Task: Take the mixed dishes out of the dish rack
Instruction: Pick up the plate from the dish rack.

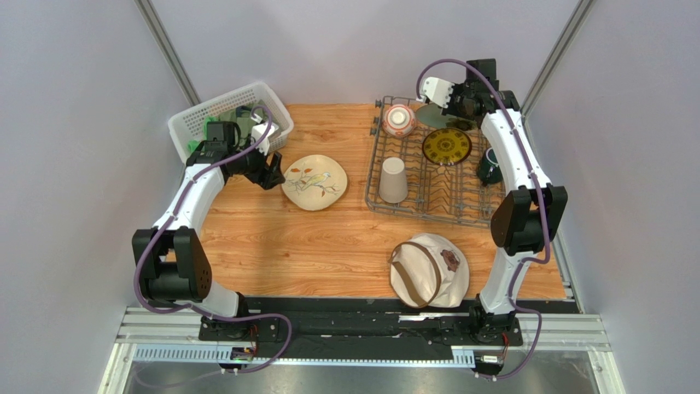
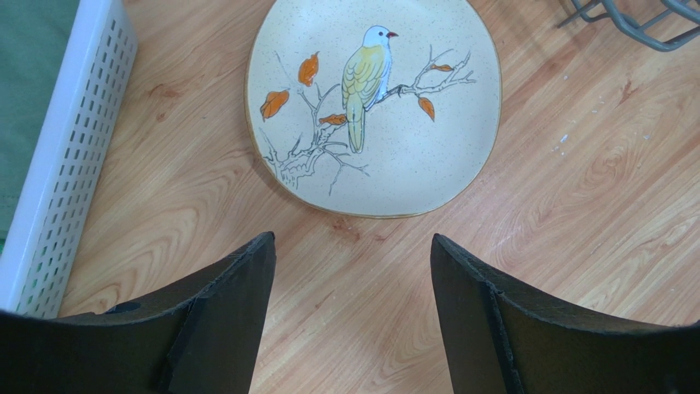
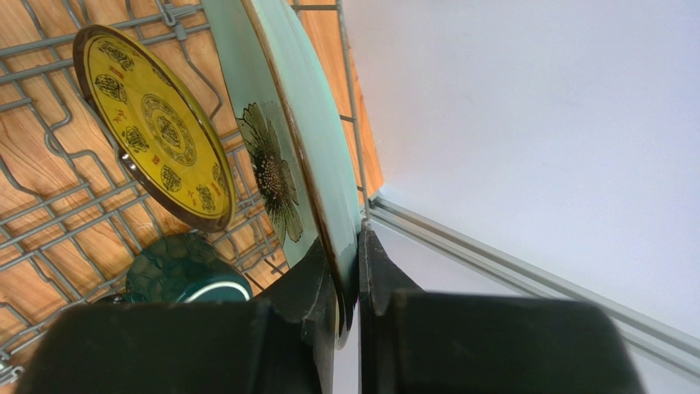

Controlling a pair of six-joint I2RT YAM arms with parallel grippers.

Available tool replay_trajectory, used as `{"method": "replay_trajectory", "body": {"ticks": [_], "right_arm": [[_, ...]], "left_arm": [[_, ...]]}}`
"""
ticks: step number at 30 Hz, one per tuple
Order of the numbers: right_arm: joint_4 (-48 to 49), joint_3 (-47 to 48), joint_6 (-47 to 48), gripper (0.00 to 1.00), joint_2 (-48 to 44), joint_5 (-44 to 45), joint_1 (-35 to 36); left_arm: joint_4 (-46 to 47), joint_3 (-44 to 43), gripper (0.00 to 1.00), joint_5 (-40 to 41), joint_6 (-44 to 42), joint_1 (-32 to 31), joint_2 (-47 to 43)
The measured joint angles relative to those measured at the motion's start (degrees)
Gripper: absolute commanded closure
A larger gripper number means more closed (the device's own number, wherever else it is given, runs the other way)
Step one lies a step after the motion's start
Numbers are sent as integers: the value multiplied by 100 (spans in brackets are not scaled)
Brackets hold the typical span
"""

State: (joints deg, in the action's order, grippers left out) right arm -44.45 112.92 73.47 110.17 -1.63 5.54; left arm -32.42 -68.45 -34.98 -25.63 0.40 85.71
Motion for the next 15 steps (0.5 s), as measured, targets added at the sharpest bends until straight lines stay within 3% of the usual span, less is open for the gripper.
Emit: {"method": "replay_trajectory", "body": {"ticks": [8, 15], "right_arm": [[-87, -7, -271, 98, -820, -190, 2], [-173, -334, -798, 98, -1893, -625, 184]], "left_arm": [[142, 9, 23, -116, 118, -79, -520], [422, 282, 23, -269, 157, -579, -1344]]}}
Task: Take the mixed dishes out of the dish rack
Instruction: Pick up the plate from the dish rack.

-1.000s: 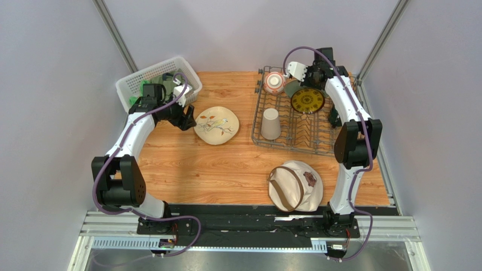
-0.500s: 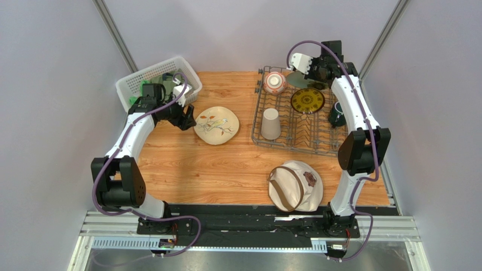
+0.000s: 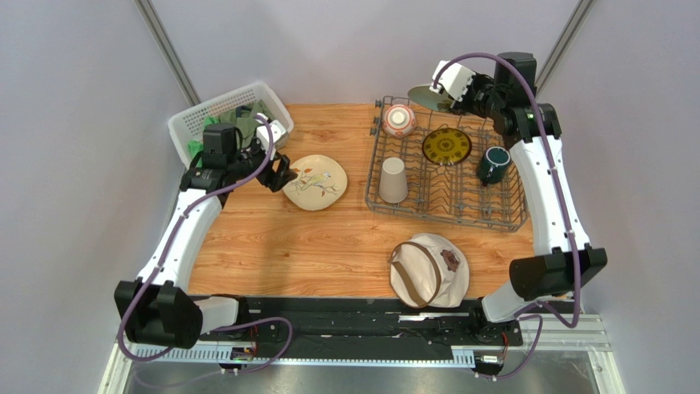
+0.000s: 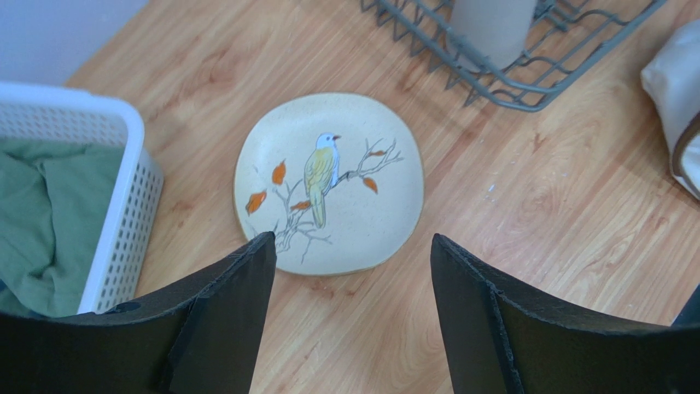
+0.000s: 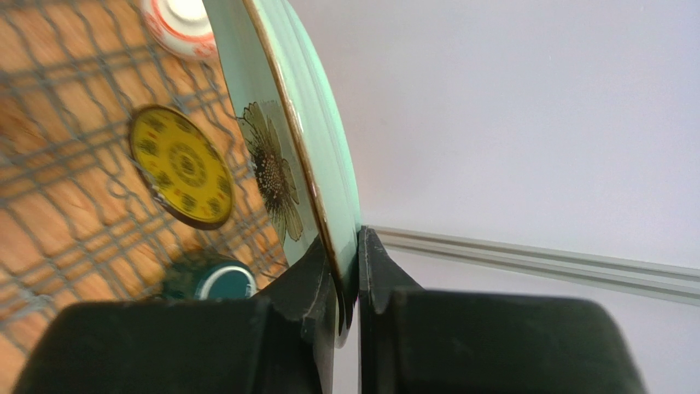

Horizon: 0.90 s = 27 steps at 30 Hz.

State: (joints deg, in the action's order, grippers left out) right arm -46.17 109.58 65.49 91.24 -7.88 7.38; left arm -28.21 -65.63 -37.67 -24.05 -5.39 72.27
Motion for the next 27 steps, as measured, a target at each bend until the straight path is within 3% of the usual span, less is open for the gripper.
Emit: {"method": "replay_trajectory", "body": {"ticks": [13, 27], "right_arm": [[-487, -1797, -1311, 97, -1762, -1388, 1176], [-535, -2514, -2037, 97, -2238, -2083, 1860]], "left_arm": [[422, 442, 22, -177, -20, -1241, -1591], [586, 601, 12, -297, -11, -2286, -1639]]}}
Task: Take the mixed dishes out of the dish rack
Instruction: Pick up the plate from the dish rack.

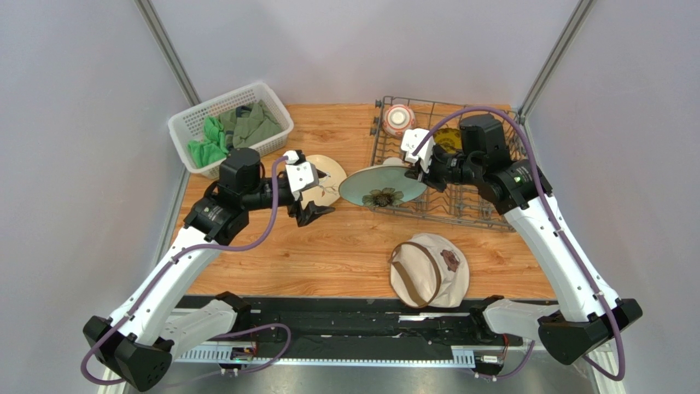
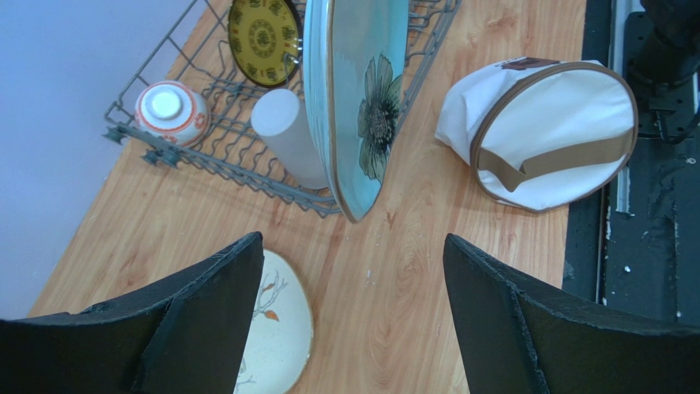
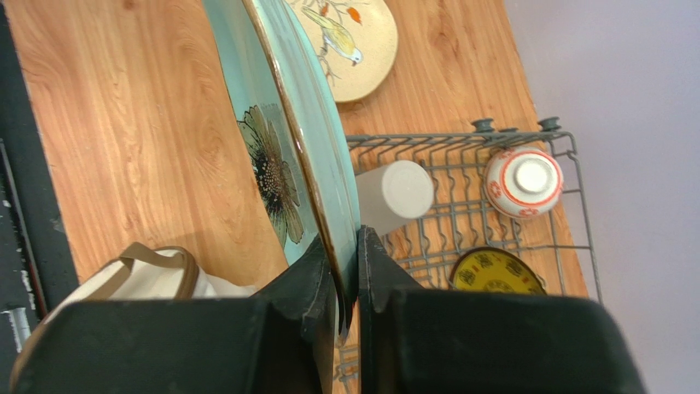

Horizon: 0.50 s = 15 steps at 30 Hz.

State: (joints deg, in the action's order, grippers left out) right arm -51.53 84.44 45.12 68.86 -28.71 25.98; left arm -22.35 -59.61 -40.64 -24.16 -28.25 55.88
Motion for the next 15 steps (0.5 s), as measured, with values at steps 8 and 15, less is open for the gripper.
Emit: {"method": "replay_trajectory", "body": {"ticks": [8, 15], "right_arm": [[138, -122, -269, 97, -2, -57, 509], [372, -197, -466, 97, 61, -59, 868]], "left_arm": [[118, 0, 14, -160, 94, -164, 404], [170, -2, 52, -175, 166, -260, 549]]}}
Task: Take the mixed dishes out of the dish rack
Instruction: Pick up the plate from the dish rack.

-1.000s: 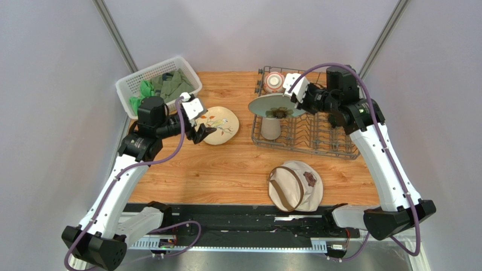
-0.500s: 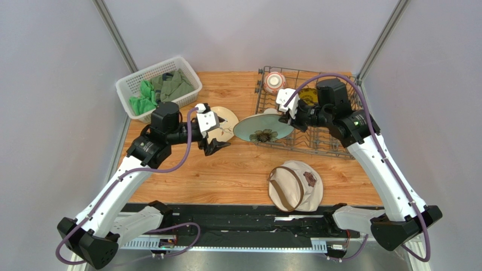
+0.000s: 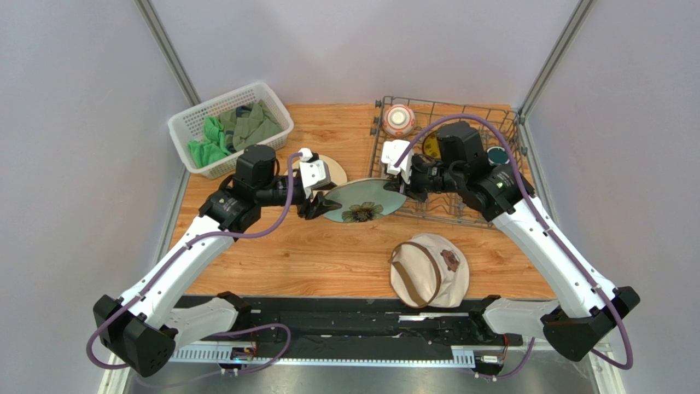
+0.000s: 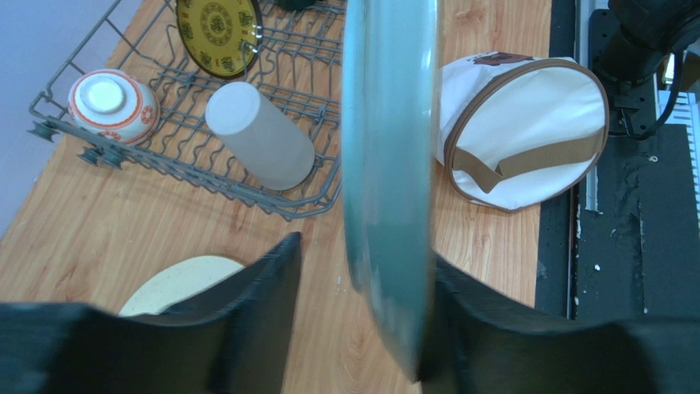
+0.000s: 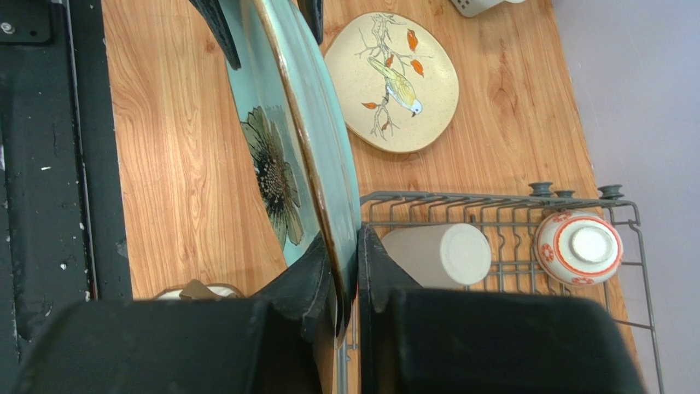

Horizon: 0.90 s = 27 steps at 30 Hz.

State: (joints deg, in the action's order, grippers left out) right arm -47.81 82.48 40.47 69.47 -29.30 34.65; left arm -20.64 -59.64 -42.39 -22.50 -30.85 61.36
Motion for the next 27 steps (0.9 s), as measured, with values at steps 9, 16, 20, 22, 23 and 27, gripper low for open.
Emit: {"method": "replay_trajectory", "body": {"ticks": [9, 16, 20, 22, 23, 27], "right_arm": [[367, -144, -391, 84, 92, 175, 96], [575, -238, -332, 40, 70, 162, 101], [734, -319, -317, 33, -24, 247, 101], [822, -389, -317, 32, -114, 326, 101], [844, -426, -317, 32, -173, 369, 101], [949, -535, -317, 31, -350, 505, 101]], "left_arm": [[129, -7, 100, 533, 387, 52, 63], [-15, 44, 100, 540, 348, 7, 63], [-181, 114, 100, 682, 334, -11, 57], [-190, 127, 100, 817, 341, -7, 57], [-190, 127, 100, 868, 352, 9, 55], [-173, 127, 100, 994, 529, 234, 44]]}}
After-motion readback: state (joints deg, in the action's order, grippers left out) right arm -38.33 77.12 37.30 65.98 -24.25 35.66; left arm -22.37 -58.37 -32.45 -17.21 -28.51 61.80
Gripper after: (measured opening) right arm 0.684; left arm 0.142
